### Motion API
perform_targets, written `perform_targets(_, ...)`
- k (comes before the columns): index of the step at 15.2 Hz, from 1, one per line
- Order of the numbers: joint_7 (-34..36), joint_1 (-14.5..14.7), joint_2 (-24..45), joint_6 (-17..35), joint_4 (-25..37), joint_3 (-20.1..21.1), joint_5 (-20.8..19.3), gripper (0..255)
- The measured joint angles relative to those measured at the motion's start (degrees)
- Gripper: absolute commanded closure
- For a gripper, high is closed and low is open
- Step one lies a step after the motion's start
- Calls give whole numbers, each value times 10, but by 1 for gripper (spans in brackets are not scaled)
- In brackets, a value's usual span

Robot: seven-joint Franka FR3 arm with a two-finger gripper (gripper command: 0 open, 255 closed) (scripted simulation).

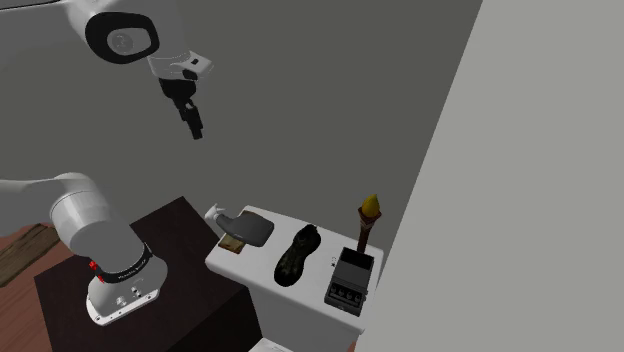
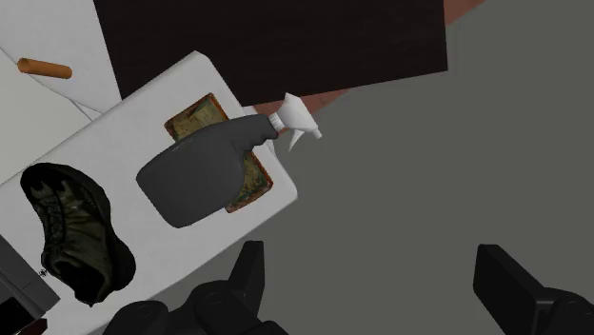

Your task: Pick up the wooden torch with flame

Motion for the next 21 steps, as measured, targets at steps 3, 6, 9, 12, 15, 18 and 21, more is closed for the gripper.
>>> perform_targets(3,-15,-6,9,11,-2,-13,-10,0)
perform_targets(6,-51,-19,38,34,5,-46,-32,0)
perform_targets(9,-86,-29,74,57,19,-78,-51,0)
perform_targets(12,-119,-38,107,79,33,-107,-65,0)
perform_targets(15,-155,-44,155,100,63,-139,-73,0)
perform_targets(18,-193,-50,200,119,92,-172,-78,0)
perform_targets(21,-231,-53,255,140,129,-203,-72,0)
